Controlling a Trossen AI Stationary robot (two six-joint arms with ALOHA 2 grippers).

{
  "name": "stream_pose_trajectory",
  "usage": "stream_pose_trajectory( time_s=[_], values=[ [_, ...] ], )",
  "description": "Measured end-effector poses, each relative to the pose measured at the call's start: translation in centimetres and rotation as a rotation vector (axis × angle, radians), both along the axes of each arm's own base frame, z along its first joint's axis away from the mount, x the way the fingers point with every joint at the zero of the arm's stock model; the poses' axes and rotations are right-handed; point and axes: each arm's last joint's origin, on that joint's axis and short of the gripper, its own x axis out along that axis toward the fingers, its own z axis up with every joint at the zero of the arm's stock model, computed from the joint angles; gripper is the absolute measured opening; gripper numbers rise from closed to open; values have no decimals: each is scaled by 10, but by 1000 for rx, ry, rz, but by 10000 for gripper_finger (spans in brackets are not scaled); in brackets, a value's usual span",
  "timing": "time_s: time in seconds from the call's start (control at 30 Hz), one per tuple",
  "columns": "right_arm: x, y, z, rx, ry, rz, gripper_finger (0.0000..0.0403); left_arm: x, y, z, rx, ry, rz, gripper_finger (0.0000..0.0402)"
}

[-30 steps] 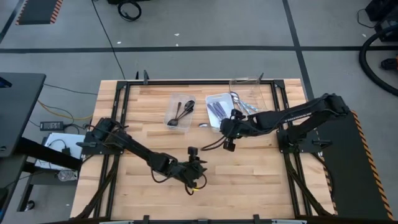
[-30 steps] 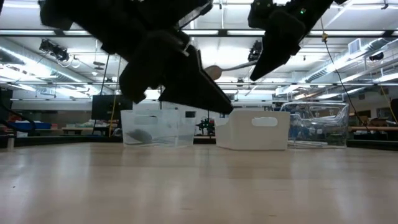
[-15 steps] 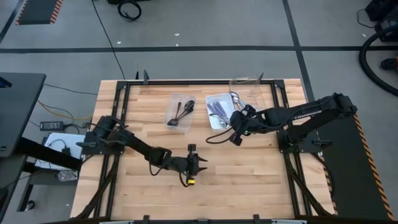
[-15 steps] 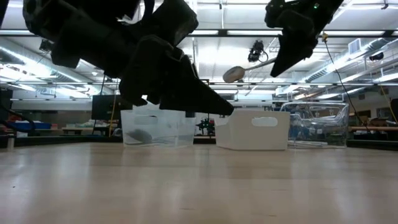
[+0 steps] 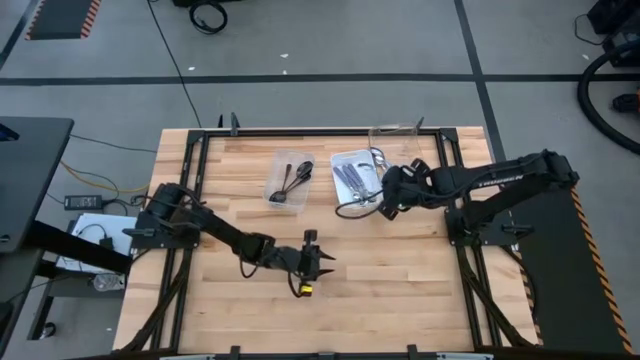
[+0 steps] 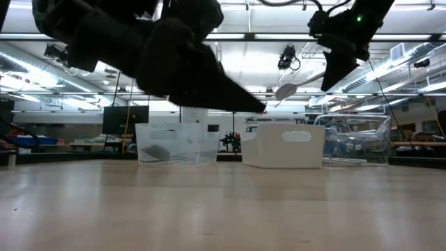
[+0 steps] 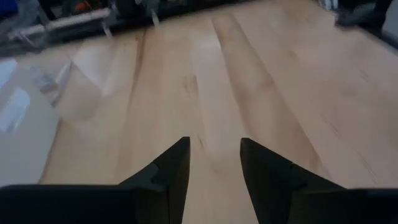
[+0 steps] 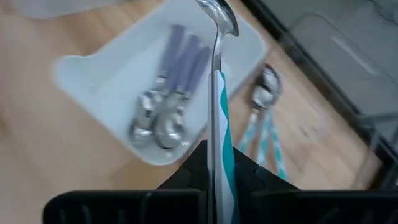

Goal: Sort silverware by color (type)
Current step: Put the blue spoon into the right transparent bin

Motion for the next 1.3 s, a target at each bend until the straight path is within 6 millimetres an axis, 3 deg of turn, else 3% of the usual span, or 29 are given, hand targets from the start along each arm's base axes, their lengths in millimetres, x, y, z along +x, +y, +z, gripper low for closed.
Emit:
stream_pose_trajectory(
  time_s=[0.5, 0.97, 1.3],
  values=[
    [-19, -59, -5, 45, 113, -296, 28, 0, 4, 0, -58, 15, 48, 148],
    [-39, -112, -7, 217, 144, -341, 28, -4, -8, 0, -280, 20, 106, 148],
    [-47, -135, -8, 314, 34, -353, 32, -5, -12, 0, -409, 22, 148, 148]
  ],
)
